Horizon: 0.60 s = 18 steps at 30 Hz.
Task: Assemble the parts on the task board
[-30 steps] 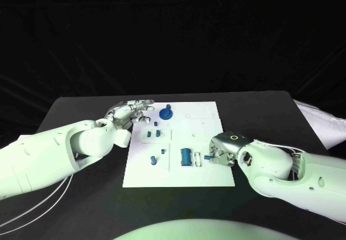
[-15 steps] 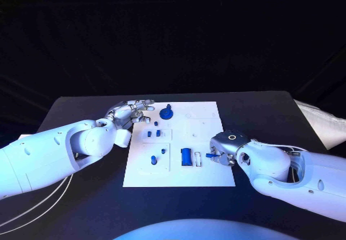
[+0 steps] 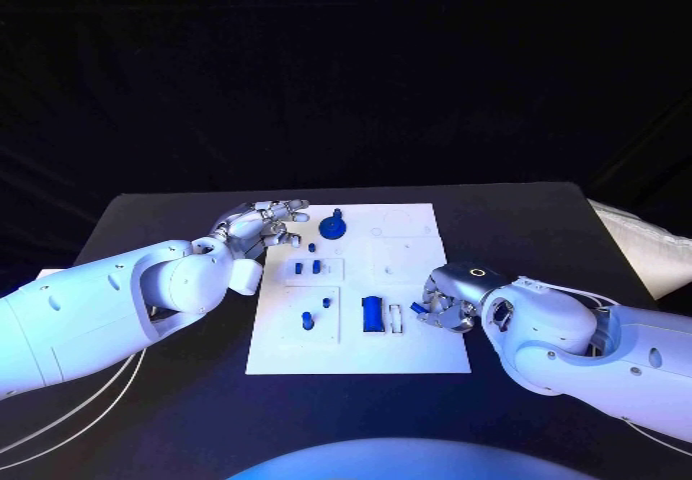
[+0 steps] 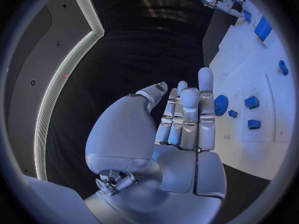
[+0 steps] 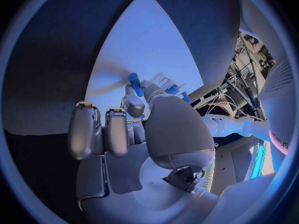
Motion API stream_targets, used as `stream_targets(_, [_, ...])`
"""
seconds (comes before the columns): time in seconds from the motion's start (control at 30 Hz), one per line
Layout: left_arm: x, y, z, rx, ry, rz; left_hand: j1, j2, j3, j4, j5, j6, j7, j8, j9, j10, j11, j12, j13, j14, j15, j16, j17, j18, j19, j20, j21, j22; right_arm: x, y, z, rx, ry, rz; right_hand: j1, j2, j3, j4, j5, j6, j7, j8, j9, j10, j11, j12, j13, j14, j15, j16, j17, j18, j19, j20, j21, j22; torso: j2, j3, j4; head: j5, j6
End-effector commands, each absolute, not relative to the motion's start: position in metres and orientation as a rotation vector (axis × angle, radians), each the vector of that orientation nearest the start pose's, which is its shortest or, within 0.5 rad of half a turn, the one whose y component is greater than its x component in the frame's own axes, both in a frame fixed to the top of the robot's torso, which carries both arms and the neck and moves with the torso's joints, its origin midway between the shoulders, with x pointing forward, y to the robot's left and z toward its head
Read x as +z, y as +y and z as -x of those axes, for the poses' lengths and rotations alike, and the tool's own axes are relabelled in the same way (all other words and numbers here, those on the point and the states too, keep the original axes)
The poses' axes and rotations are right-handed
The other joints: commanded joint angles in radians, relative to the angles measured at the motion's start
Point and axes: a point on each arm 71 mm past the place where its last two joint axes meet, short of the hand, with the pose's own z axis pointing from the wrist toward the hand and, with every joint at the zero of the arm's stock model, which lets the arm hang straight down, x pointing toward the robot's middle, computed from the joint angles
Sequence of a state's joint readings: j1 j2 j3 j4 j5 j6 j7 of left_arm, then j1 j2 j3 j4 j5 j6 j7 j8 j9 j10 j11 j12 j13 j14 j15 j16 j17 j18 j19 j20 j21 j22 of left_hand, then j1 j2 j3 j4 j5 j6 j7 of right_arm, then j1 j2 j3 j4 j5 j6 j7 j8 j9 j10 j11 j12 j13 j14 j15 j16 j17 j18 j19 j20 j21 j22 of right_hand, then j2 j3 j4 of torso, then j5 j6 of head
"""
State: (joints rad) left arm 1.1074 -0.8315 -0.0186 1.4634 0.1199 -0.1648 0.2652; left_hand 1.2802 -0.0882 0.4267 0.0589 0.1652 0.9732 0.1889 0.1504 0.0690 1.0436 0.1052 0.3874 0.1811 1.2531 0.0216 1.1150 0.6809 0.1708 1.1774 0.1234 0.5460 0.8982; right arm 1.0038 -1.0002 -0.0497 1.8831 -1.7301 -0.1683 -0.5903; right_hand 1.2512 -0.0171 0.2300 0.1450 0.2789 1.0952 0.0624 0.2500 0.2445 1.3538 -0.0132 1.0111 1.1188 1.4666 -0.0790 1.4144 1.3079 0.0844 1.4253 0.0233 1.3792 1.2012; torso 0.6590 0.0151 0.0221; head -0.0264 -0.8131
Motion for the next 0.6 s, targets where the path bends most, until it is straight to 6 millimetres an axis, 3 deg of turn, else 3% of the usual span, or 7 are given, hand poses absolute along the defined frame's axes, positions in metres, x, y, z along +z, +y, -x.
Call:
stream_targets(0.03, [-0.2282, 0.2122, -0.4808, -1.606, 1.58, 1.375, 0.011, 0.002, 0.001, -0.006, 0.006, -0.007, -0.003, 0.005, -0.001, -0.009, 0.001, 0.004, 0.001, -0.007, 0.003, -0.004, -0.002, 0.011, 0.003, 0.002, -0.006, -0.001, -0.2421, -0.1941, -0.3773, 0.374, 1.944, 0.026, -0.013, -0.008, 0.012, 0.004, 0.01, 0.008, 0.0, -0.003, 0.002, 0.009, -0.003, 0.01, 0.005, 0.064, -0.004, 0.006, 0.041, -0.012, 0.008, 0.001, 0.004, 0.003, 0.0, 0.0003, 0.0, 0.001, -0.001])
stream_targets(0.17, [-0.2282, 0.2123, -0.4808, -1.606, 1.58, 1.375, 0.011, 0.002, 0.001, -0.006, 0.006, -0.007, -0.003, 0.005, -0.001, -0.009, 0.001, 0.004, 0.001, -0.007, 0.003, -0.004, -0.002, 0.011, 0.003, 0.002, -0.006, -0.001, -0.2408, -0.193, -0.377, 0.394, 1.94, -0.005, -0.03, -0.02, 0.02, 0.016, 0.017, 0.011, 0.0, -0.004, 0.003, 0.012, -0.003, 0.013, 0.009, 0.065, -0.004, 0.008, 0.045, -0.012, 0.01, 0.001, 0.006, 0.006, 0.0, -0.0002, 0.0002, 0.002, -0.002])
stream_targets(0.6, [-0.2282, 0.2107, -0.4806, -1.607, 1.583, 1.375, 0.011, 0.002, 0.001, -0.006, 0.006, -0.007, -0.003, 0.005, -0.001, -0.009, 0.001, 0.004, 0.001, -0.007, 0.003, -0.004, -0.002, 0.011, 0.003, 0.002, -0.006, -0.001, -0.2461, -0.1868, -0.3769, 0.423, 2.012, -0.048, -0.055, -0.024, 0.039, 0.038, 0.027, 0.019, -0.001, -0.004, 0.005, 0.019, -0.003, 0.024, 0.019, 0.066, -0.004, 0.013, 0.051, -0.014, 0.012, 0.0, 0.01, 0.013, 0.0, -0.001, 0.0, 0.004, -0.001])
